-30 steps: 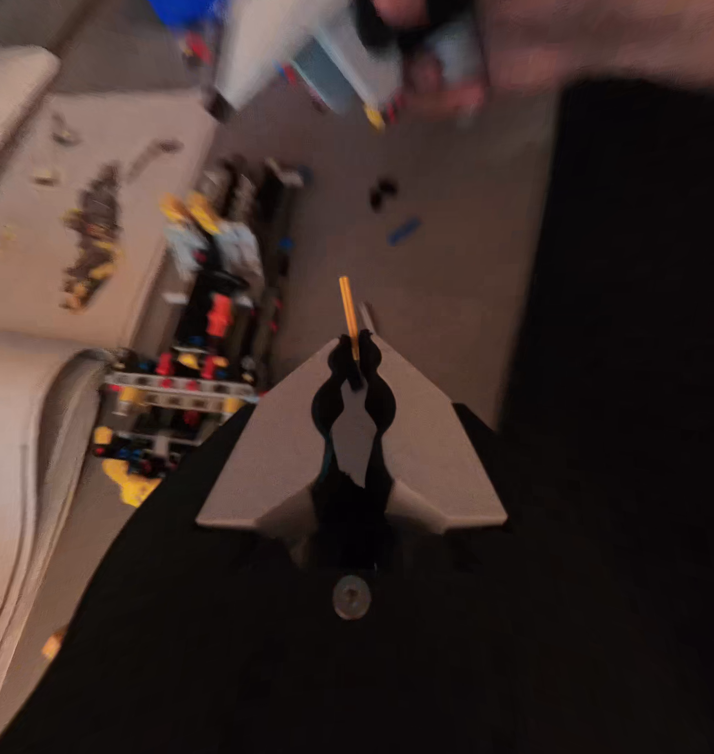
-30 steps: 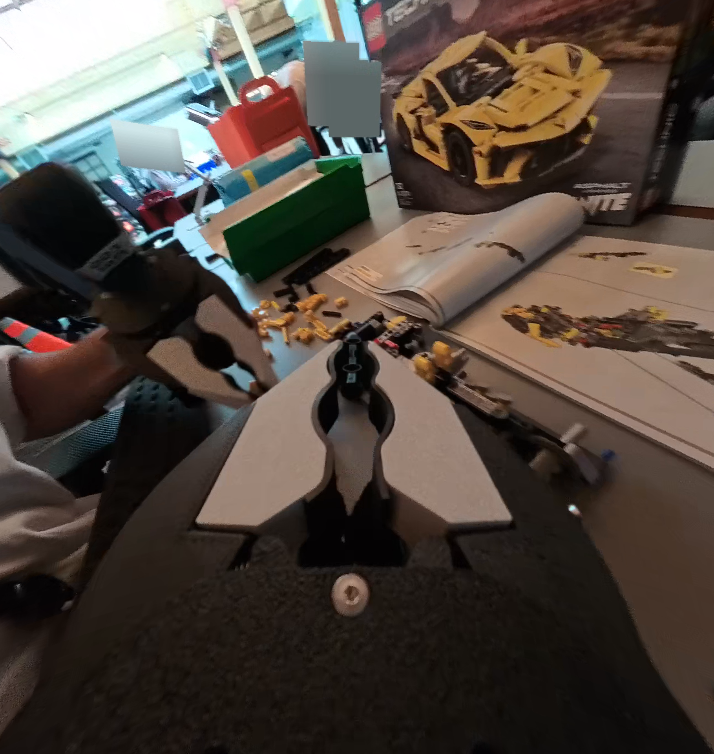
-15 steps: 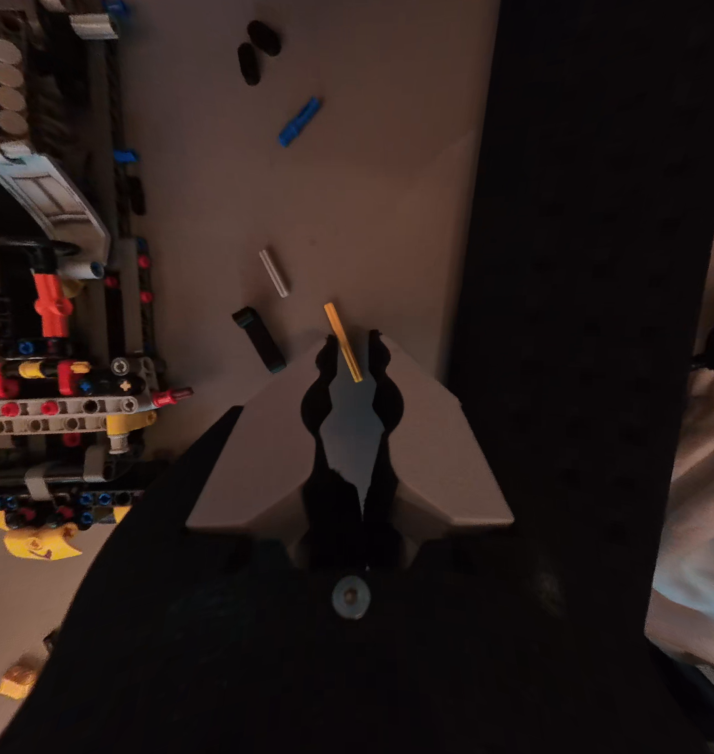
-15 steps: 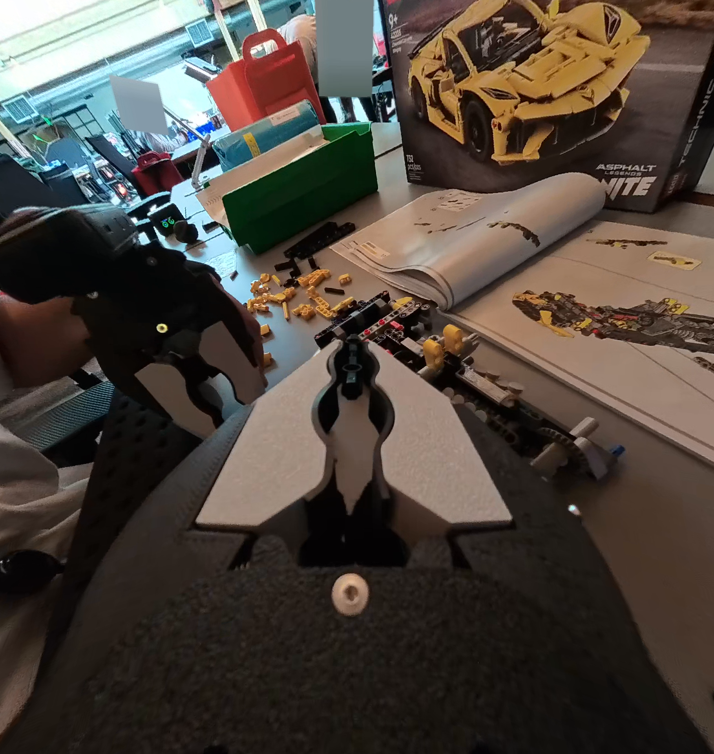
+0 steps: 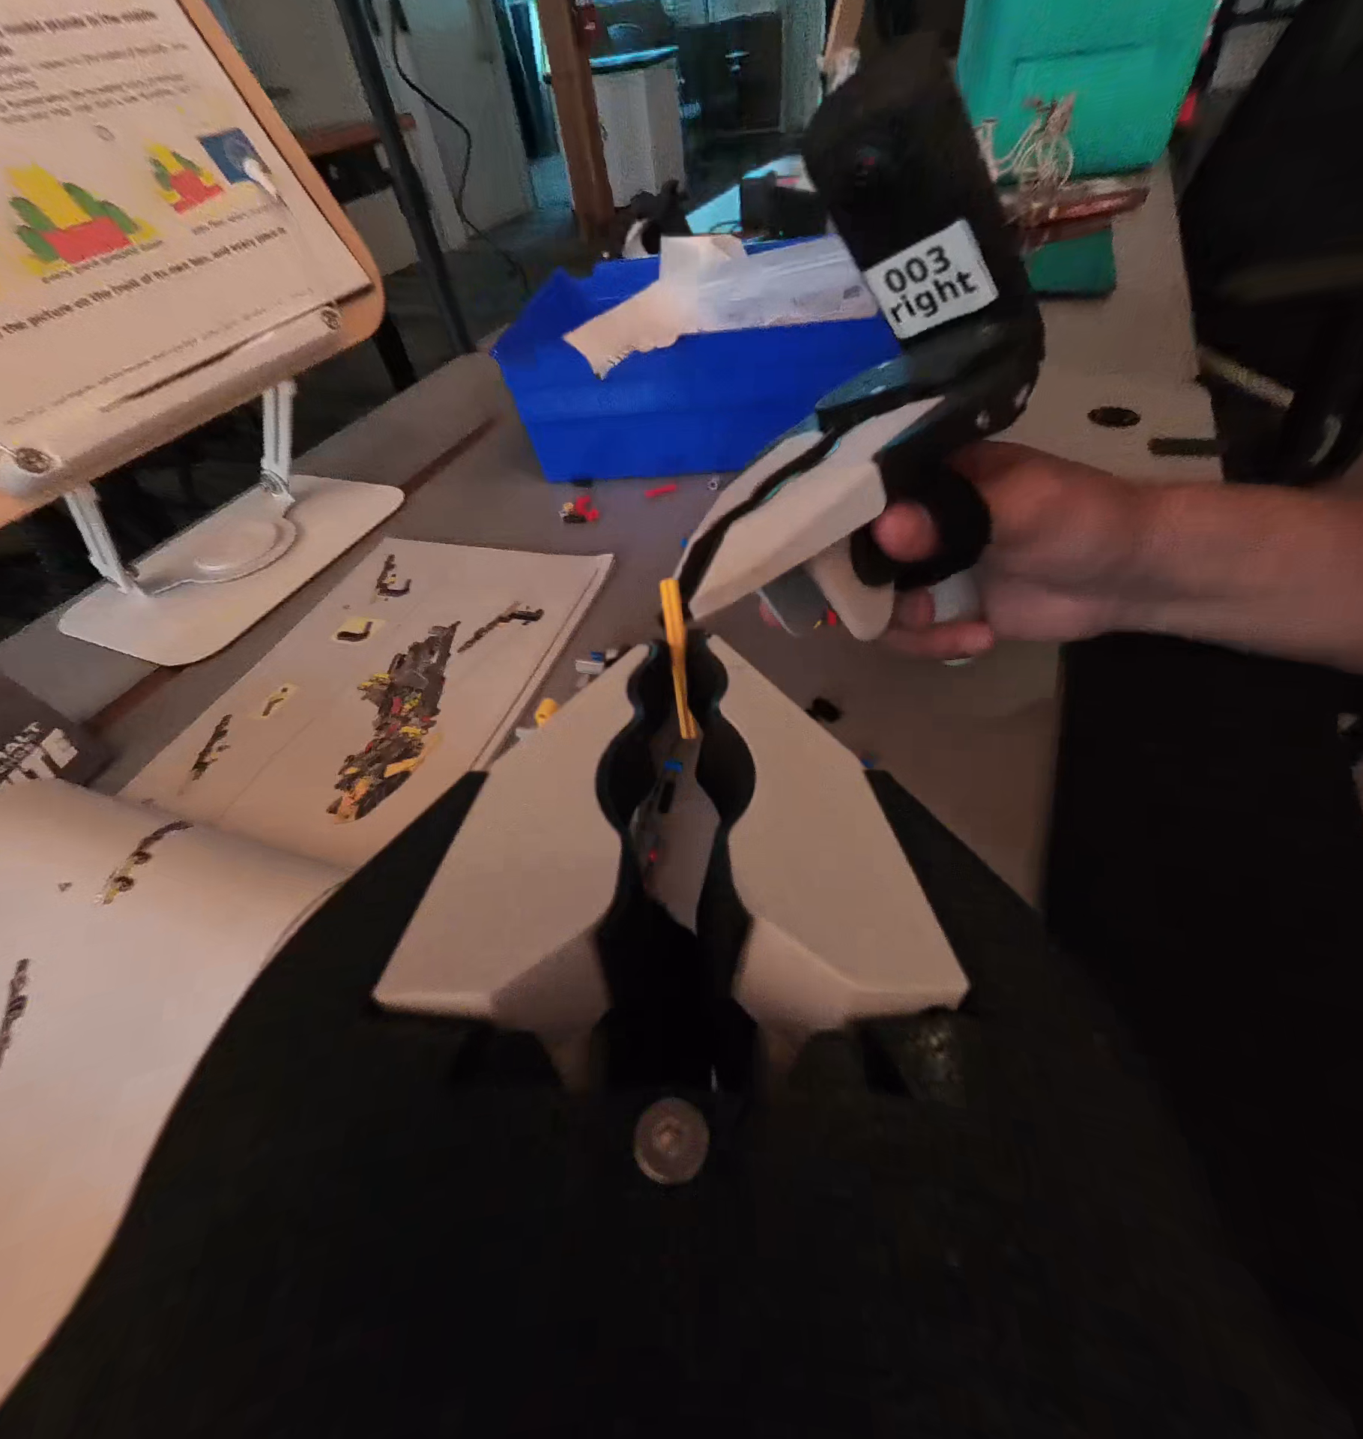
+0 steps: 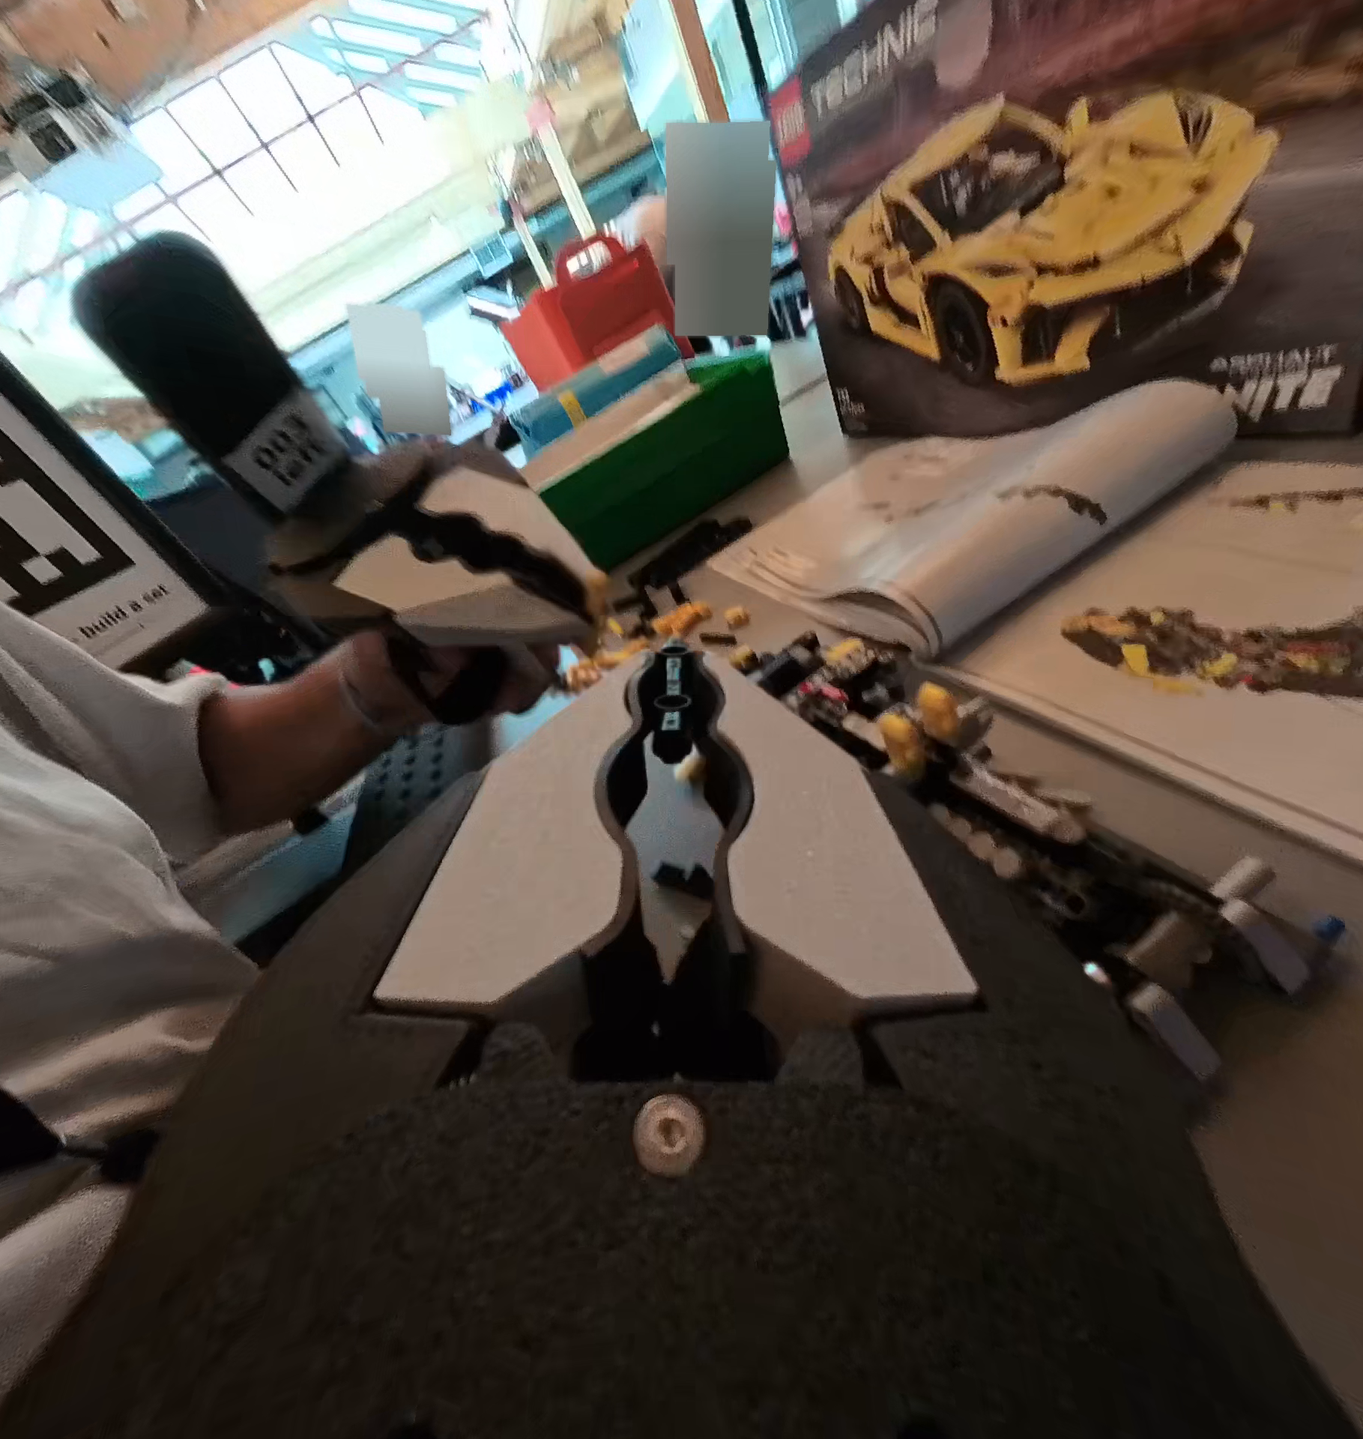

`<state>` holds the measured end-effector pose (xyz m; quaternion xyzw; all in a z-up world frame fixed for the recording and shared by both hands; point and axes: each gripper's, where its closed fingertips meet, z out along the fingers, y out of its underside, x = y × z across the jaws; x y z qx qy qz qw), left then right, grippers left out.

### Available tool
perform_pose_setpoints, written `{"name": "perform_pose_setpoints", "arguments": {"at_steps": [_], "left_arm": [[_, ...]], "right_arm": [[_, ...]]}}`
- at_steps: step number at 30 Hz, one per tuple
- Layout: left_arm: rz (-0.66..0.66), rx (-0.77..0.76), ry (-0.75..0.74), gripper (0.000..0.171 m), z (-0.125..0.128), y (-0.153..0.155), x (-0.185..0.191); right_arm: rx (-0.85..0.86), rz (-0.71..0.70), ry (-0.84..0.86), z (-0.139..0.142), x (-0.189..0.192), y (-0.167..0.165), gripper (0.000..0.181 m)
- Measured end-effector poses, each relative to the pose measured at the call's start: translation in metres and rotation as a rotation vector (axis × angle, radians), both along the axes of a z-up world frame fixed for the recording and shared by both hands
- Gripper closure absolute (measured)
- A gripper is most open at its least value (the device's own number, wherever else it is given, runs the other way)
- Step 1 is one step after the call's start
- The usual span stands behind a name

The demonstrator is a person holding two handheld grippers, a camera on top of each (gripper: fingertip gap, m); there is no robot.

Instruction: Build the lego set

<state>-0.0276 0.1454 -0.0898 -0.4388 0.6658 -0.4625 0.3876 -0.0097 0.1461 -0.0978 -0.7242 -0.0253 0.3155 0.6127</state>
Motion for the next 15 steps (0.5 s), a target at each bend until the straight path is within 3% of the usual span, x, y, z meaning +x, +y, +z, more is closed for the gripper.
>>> {"name": "perform_pose_setpoints", "arguments": {"at_steps": [2,5,15], "left_arm": [[-0.007,-0.067,-0.016,0.170,0.002,0.001,0.003],[-0.028,-0.141,-0.028,0.170,0.002,-0.002,0.004],[-0.037,-0.164,-0.004,0.170,-0.010,-0.006,0.006]], "right_arm": [[0.066,-0.029,0.013,0.016,-0.002,0.001,0.175],[0.072,-0.042,-0.007,0.016,-0.008,0.004,0.175],[0.079,0.020,-0.029,0.017,-0.023,0.007,0.175]]}}
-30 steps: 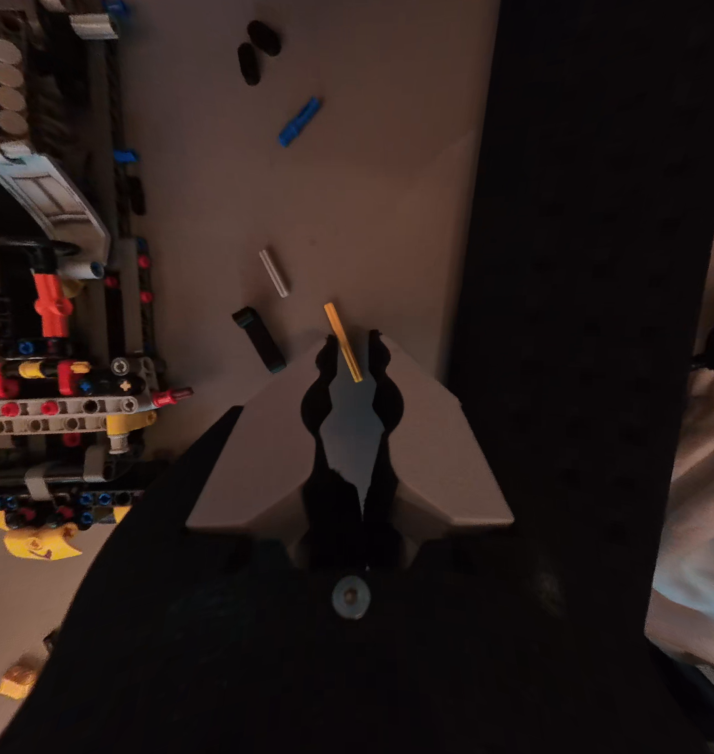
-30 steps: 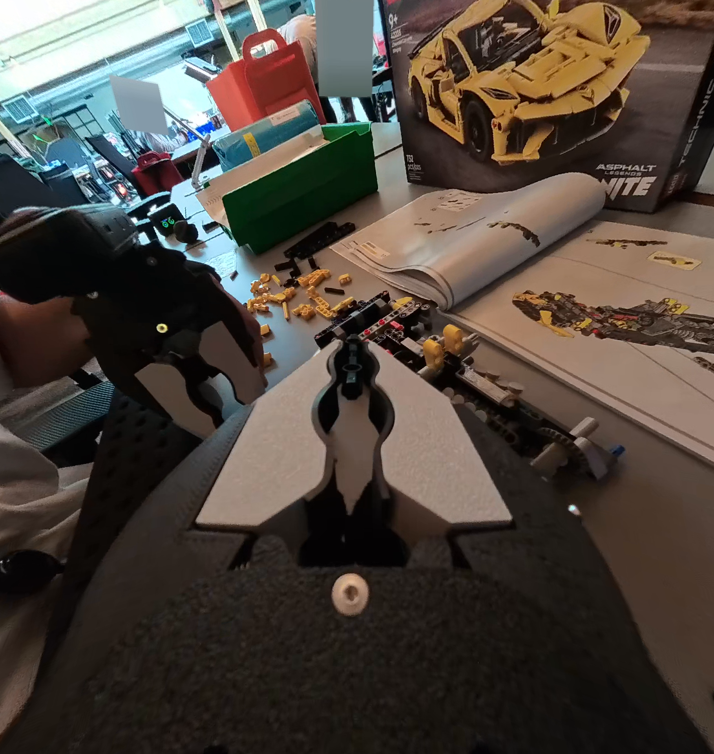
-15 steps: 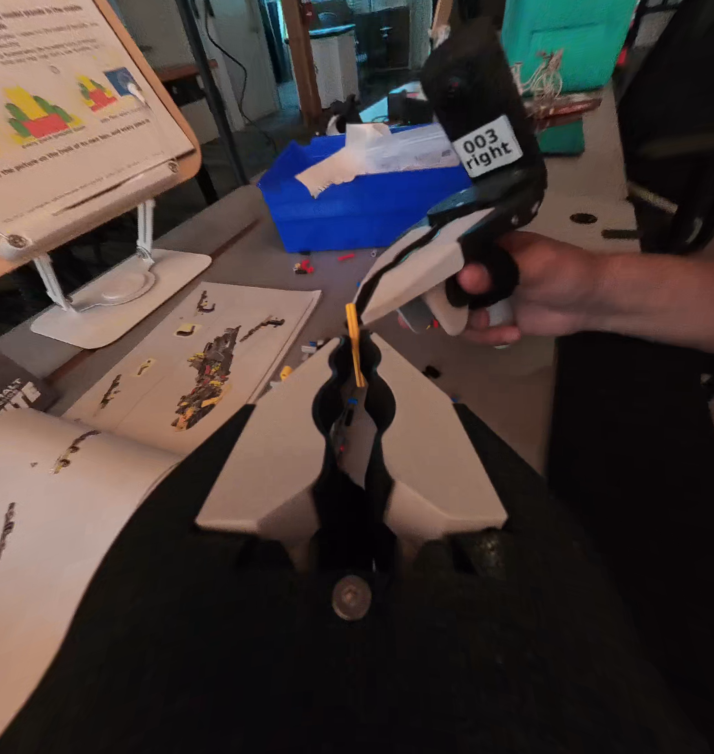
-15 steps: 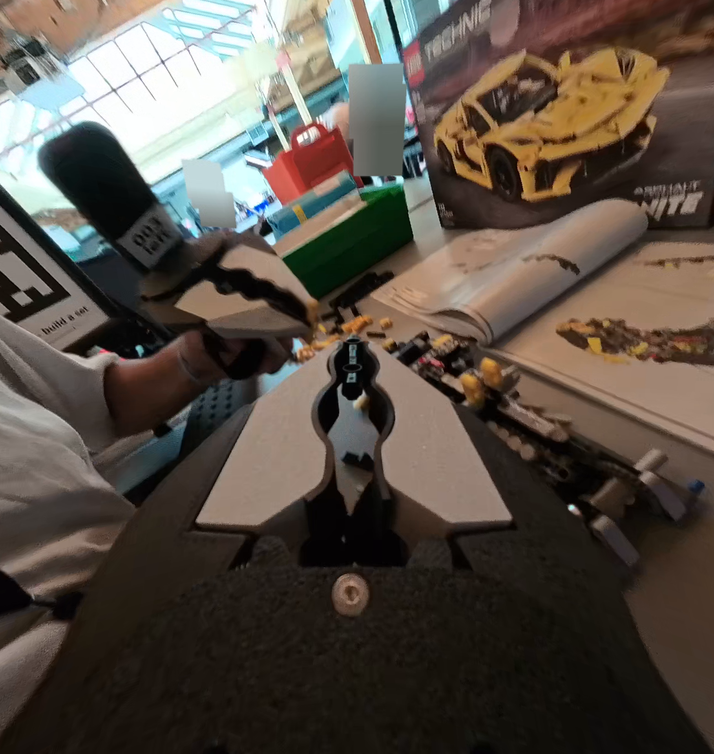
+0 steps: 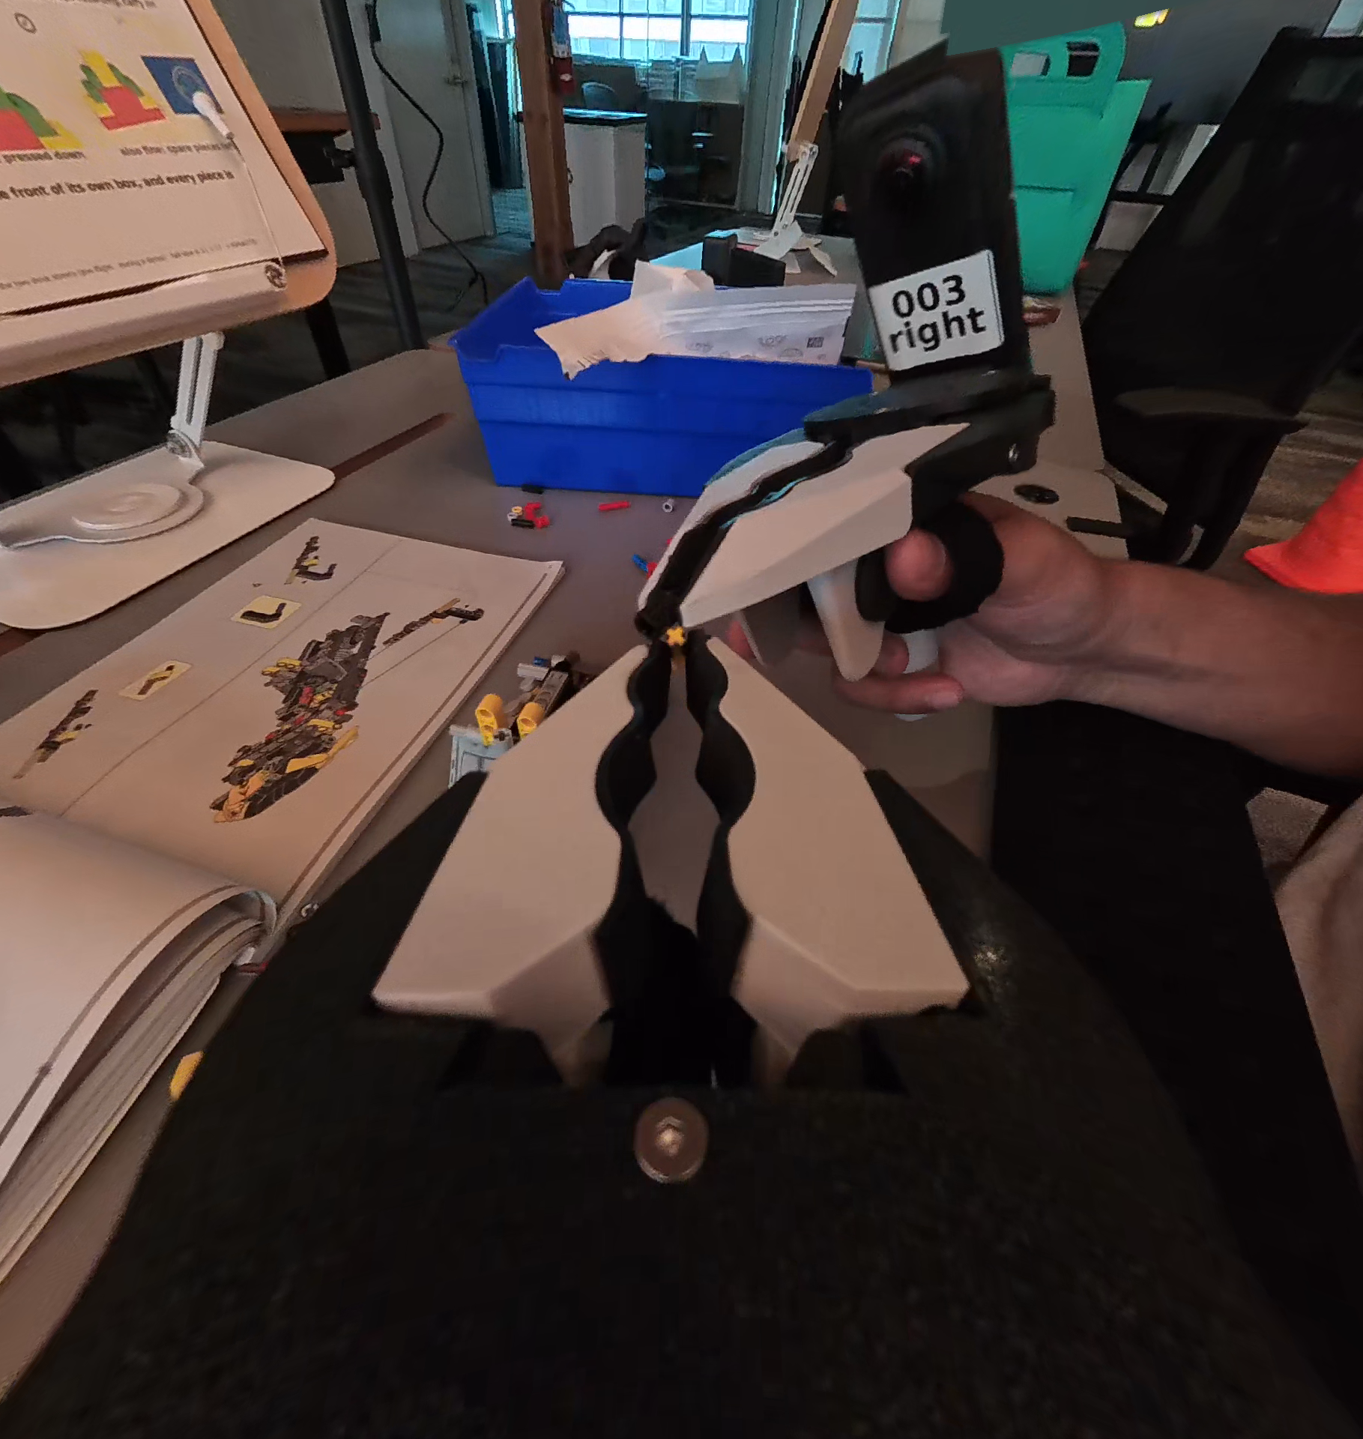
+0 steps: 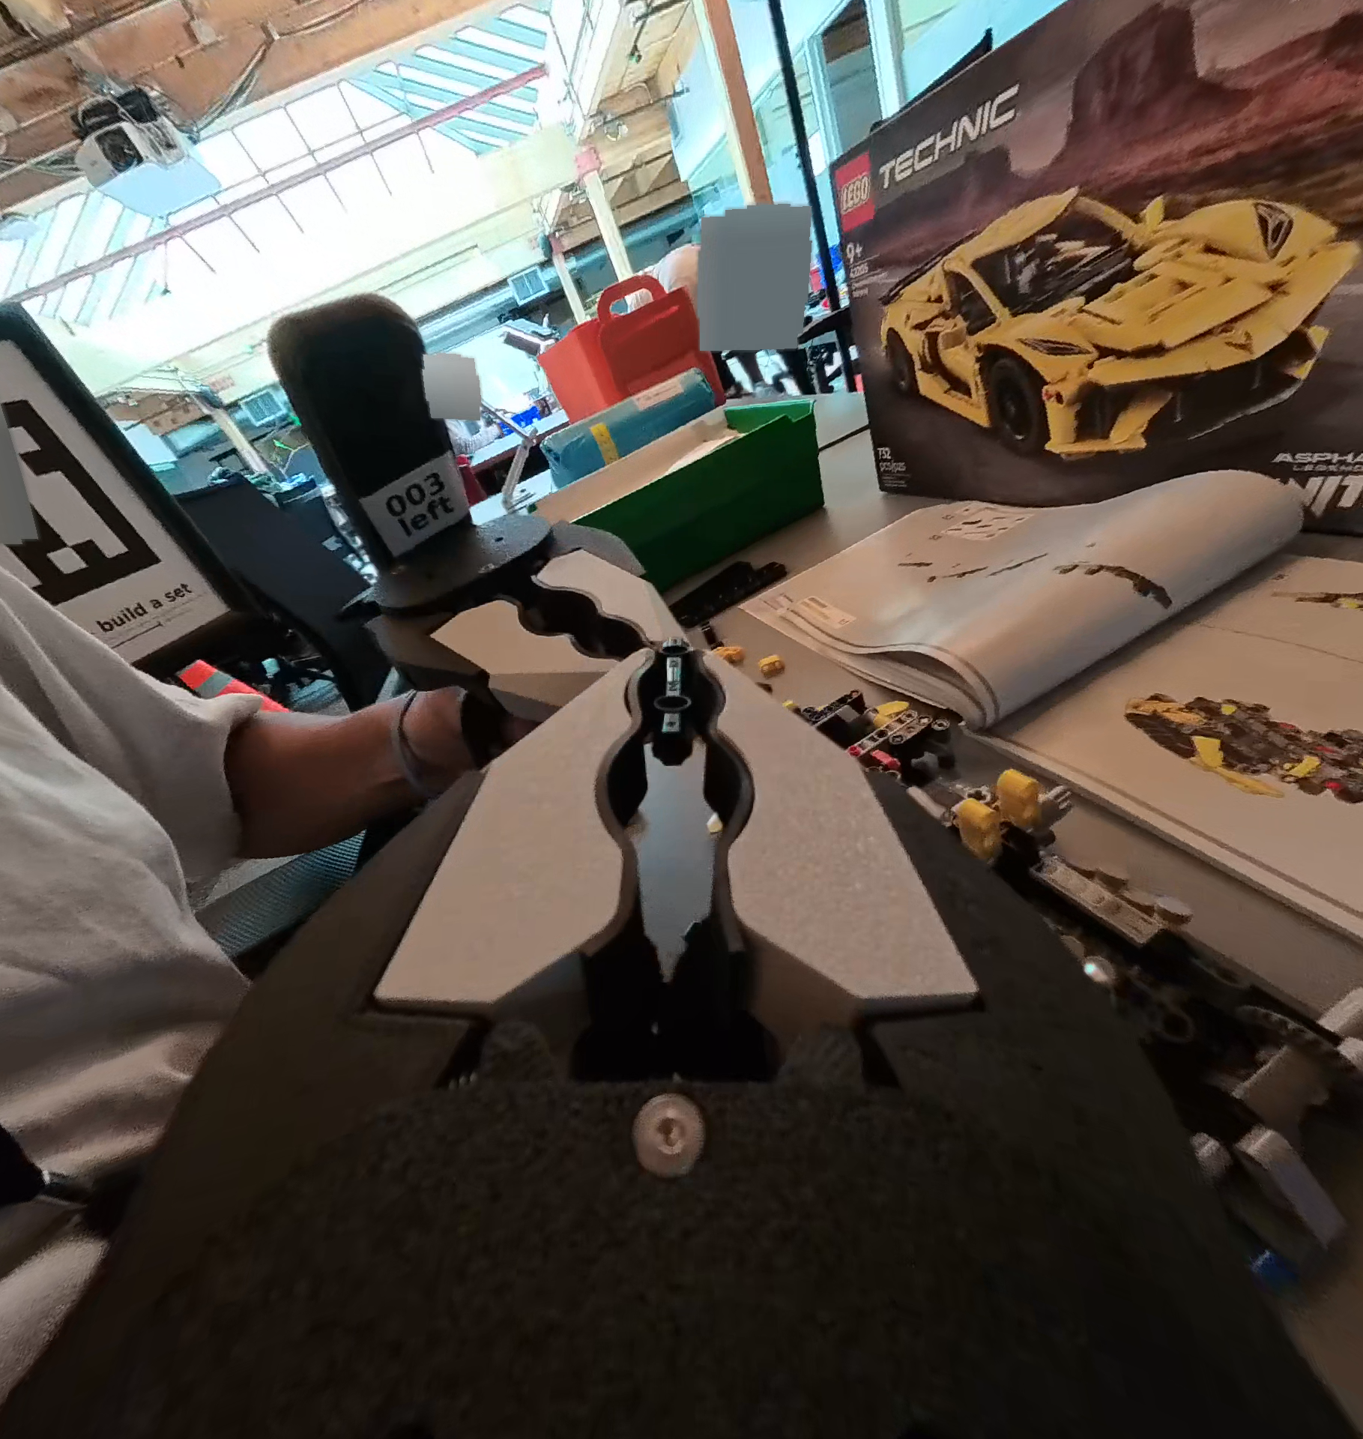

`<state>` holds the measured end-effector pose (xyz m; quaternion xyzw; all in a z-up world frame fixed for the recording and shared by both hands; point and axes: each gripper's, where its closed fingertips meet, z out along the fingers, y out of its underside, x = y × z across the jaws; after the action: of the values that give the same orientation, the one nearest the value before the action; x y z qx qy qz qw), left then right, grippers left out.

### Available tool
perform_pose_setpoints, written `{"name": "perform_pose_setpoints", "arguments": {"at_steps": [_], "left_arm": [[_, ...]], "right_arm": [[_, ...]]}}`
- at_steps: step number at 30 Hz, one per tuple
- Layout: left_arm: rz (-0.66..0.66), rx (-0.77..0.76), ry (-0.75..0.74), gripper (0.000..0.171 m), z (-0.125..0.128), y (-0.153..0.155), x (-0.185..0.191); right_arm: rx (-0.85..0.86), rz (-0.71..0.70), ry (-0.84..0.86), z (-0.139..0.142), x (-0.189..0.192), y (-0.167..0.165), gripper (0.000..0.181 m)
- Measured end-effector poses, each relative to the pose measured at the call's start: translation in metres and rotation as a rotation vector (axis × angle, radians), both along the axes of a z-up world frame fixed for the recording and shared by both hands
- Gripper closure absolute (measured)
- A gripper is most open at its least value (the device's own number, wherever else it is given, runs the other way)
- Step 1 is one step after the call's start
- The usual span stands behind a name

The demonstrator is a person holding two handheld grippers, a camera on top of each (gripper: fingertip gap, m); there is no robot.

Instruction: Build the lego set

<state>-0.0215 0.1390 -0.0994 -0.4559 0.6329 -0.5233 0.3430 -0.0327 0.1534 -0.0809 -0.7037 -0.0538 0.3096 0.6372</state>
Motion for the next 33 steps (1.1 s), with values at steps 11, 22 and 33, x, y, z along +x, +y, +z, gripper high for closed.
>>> {"name": "perform_pose_setpoints", "arguments": {"at_steps": [11,22,33], "left_arm": [[-0.178,-0.533,-0.182,0.170,0.045,0.010,-0.020],[-0.161,-0.494,-0.344,0.170,0.074,0.007,-0.029],[-0.141,-0.439,-0.342,0.170,0.071,0.010,-0.034]], "right_arm": [[0.086,0.146,0.250,0.018,0.016,-0.021,0.176],[0.184,0.352,0.802,0.046,-0.013,-0.013,0.176],[0.174,0.379,0.830,0.046,-0.012,-0.010,0.176]]}}
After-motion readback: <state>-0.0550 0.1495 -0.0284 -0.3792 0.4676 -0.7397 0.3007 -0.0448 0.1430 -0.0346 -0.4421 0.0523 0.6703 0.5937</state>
